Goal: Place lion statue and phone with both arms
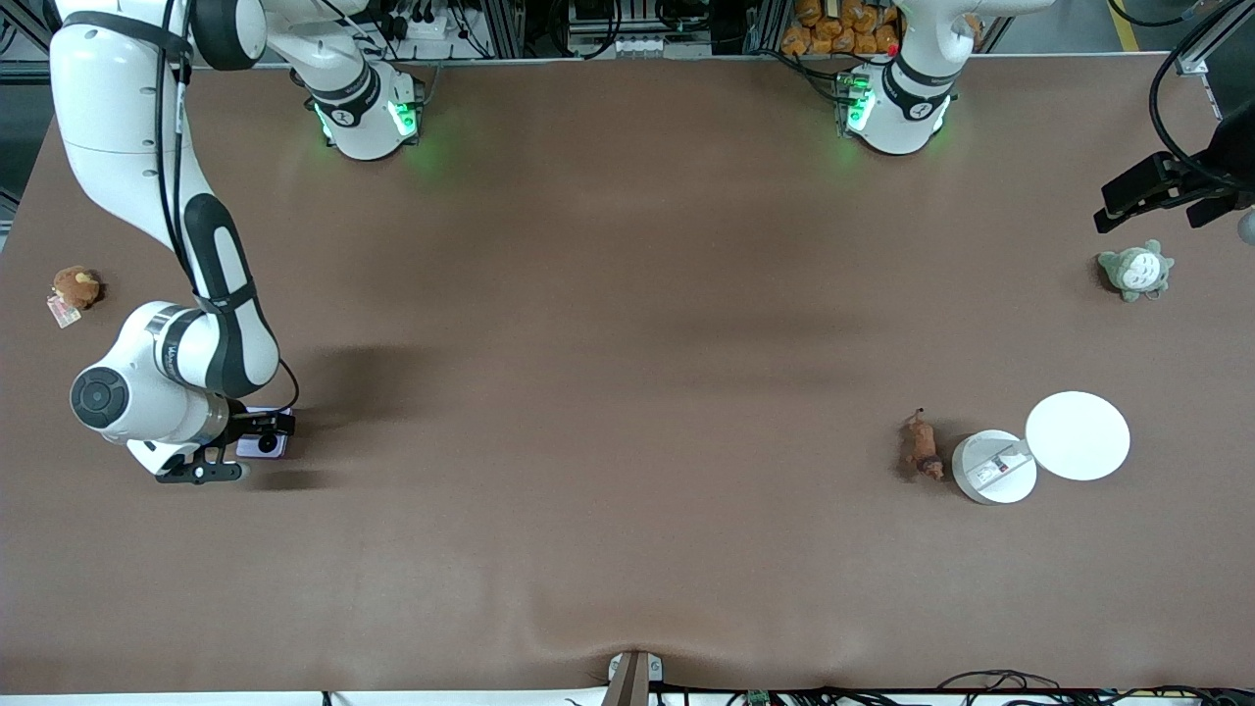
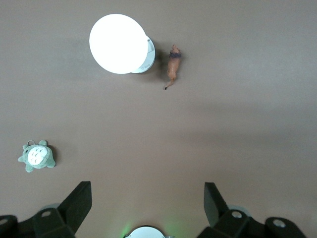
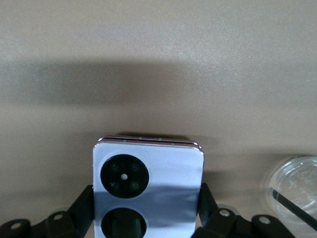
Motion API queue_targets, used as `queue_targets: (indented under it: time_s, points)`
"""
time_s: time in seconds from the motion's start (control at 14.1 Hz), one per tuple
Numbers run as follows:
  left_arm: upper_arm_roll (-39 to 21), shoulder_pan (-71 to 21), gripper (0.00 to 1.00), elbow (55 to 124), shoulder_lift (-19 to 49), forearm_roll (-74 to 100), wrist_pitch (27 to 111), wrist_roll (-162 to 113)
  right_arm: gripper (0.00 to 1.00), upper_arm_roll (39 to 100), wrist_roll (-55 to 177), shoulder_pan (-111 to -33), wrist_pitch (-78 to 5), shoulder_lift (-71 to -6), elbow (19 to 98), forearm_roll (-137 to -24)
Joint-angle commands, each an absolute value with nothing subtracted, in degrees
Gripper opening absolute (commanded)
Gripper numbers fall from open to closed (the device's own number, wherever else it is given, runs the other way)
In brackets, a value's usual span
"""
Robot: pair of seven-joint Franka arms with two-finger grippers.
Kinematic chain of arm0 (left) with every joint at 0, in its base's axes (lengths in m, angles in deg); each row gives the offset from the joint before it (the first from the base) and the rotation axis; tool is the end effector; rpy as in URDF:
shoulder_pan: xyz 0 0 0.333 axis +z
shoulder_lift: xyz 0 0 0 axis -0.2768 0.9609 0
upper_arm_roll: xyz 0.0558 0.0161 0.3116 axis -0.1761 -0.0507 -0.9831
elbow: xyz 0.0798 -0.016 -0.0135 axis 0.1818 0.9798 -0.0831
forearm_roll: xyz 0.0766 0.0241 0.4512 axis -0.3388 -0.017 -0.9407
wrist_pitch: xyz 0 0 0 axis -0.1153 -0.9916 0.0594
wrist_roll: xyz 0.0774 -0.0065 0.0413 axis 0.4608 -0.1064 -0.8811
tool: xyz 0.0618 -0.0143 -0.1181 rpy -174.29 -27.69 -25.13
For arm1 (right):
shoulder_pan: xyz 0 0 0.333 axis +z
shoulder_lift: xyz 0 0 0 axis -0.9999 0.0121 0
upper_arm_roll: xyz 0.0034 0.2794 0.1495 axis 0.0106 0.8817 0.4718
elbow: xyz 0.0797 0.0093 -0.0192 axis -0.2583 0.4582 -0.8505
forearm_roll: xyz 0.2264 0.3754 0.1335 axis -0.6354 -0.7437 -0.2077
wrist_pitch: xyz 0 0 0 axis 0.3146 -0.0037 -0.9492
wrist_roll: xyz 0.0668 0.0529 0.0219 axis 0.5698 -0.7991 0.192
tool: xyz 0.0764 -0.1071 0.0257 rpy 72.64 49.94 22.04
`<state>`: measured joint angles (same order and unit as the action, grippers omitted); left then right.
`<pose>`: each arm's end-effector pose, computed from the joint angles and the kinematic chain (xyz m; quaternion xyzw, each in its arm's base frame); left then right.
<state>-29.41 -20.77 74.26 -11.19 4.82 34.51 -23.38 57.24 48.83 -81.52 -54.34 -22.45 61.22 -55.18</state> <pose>0.6017 -0.0254 0.6480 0.9995 0.0269 -0.0124 0.0056 0.6797 -0.1076 0.1007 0.9982 0.0196 -0.0537 0.0155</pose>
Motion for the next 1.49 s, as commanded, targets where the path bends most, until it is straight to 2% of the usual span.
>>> queue_targets:
  time_s: [0.0,0.5,0.92,1.06,1.42]
  points:
    - [-29.17,-20.82,1.00,74.27,-11.44,3.58,34.33,-22.95,1.00,57.39,48.12,-81.40,-54.07,-23.18,60.32,-56.33]
    - [-29.09,-20.55,1.00,74.45,-11.53,3.66,34.33,-22.78,1.00,57.30,48.21,-81.92,-29.23,-23.62,42.24,-56.16]
    - [-29.09,-20.29,1.00,75.76,-11.88,3.84,34.42,-22.78,1.00,56.60,48.48,-83.59,-3.92,-24.40,21.23,-55.80]
    - [-29.09,-20.29,1.00,75.77,-11.97,3.93,34.33,-22.78,1.00,55.99,48.56,-83.77,-0.29,-27.73,19.71,-55.72]
    - [-29.09,-20.20,1.00,77.09,-11.79,3.93,34.41,-22.78,1.00,53.79,48.91,-83.42,2.53,-32.83,19.80,-55.54]
